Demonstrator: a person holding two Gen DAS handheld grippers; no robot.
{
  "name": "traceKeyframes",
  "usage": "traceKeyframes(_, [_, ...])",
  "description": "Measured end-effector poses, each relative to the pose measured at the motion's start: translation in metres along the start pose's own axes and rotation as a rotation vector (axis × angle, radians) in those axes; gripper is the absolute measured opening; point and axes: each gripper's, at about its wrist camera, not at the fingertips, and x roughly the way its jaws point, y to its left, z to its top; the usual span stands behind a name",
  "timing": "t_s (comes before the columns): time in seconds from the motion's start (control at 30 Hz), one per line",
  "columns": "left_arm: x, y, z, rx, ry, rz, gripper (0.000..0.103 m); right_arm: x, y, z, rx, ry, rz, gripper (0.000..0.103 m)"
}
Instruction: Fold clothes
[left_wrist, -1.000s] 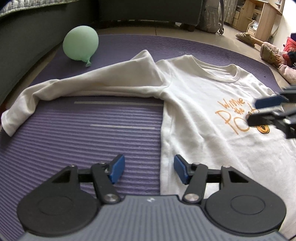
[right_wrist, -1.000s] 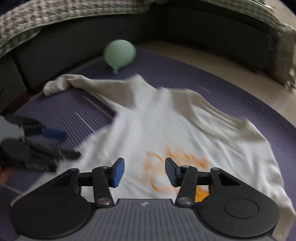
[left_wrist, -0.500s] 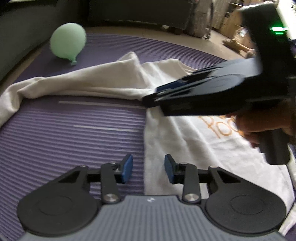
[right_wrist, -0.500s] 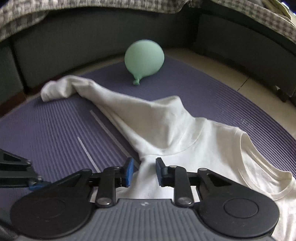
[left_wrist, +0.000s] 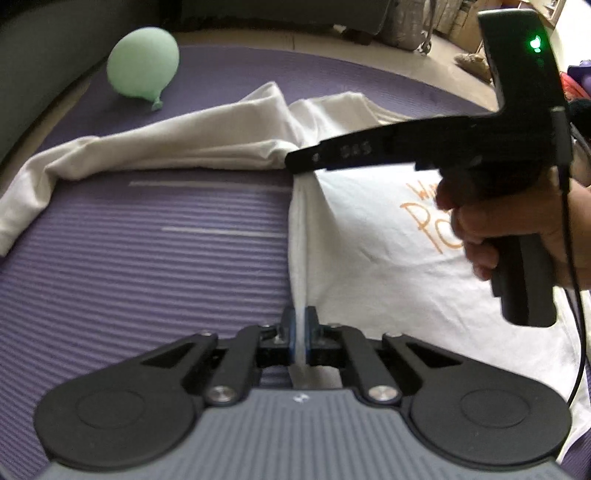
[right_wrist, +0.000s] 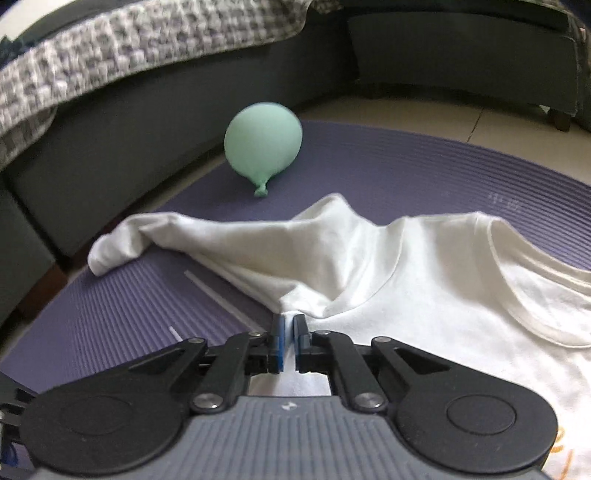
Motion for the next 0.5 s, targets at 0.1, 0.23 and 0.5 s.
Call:
traceKeyframes(0.1, [-0.001, -0.002, 0.000, 0.018, 0.006, 0.006, 0.005, 0.007, 0.013, -0.003, -0.053, -0.018, -0.031, 0.012])
traceKeyframes(0.23, [-0.006, 0.002, -0.002, 0.015, -0.012, 0.000, 0.020, -0.004, 0.010, 0.005, -0.056, 0.001, -0.014, 0.033])
traceKeyframes(0.5, [-0.025, 0.016, 0.003, -0.122, -0.164, -0.009, 0.039, -0.080, -0.060, -0.001, -0.073, 0.013, -0.187, 0.047])
